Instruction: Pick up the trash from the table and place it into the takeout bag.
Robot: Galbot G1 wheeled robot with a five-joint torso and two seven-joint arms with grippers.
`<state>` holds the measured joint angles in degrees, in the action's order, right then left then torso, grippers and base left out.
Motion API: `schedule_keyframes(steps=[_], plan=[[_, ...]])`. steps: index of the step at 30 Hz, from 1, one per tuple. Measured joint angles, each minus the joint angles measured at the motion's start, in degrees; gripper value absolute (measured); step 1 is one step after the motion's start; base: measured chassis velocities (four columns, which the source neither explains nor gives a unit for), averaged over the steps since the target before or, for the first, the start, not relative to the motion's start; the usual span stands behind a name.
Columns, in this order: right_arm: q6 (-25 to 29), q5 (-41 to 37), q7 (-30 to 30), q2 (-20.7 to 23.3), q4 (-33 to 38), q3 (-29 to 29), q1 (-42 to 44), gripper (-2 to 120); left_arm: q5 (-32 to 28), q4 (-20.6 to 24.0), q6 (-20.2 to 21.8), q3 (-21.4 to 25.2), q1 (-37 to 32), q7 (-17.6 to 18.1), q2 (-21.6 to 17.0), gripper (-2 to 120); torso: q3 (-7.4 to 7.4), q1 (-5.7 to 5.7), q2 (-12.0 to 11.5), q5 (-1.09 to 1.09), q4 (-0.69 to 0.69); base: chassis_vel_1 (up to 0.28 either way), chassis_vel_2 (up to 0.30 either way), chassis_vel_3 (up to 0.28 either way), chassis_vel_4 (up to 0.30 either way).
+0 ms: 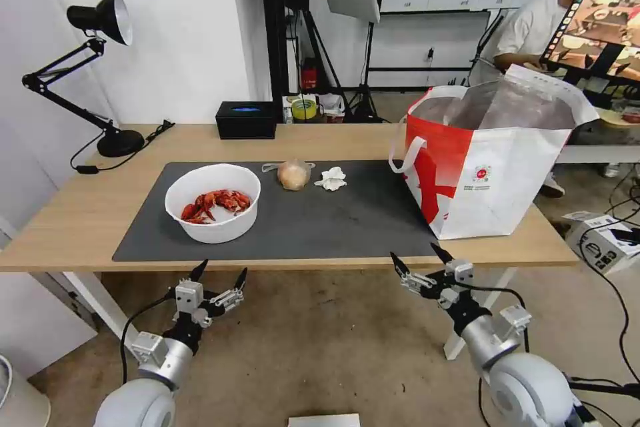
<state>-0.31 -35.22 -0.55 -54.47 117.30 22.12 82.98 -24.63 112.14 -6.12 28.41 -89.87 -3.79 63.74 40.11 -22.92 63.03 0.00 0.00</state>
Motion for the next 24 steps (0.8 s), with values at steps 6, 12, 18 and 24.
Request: schedule_keyframes(steps=[6, 12, 18, 24], plan=[[-3.08, -2.51, 2.00, 1.75, -1.22, -4.70, -7.62, 100, 0.14, 0.37, 0.00, -0.02, 0.00, 0.01, 0.27, 100, 0.00, 0.00, 0.00, -0.01, 0.01, 0.000, 0.000, 0.000, 0.000], [-6.87, -5.66, 4.83, 2.54, -5.39, -11.91, -20.04, 100, 0.32, 1.28, 0.00, -0.05, -0.20, 0.02, 0.37, 100, 0.01, -0.01, -0.01, 0.00, 0.00, 0.000, 0.000, 0.000, 0.000], [-12.07, -11.52, 9.00, 1.51, -10.51, -20.87, -33.86, 100, 0.64, 2.03, 0.04, 0.25, -0.94, 0.03, 0.90, 100, 0.01, -0.01, -0.01, -0.01, 0.02, 0.000, 0.000, 0.000, 0.000], [-15.68, -17.54, 13.52, -1.94, -19.33, -30.16, -48.32, 100, 0.70, 2.34, 0.05, 0.71, -1.05, 0.01, 1.10, 100, 0.01, -0.01, -0.01, -0.01, 0.01, 0.000, 0.000, 0.000, 0.000]])
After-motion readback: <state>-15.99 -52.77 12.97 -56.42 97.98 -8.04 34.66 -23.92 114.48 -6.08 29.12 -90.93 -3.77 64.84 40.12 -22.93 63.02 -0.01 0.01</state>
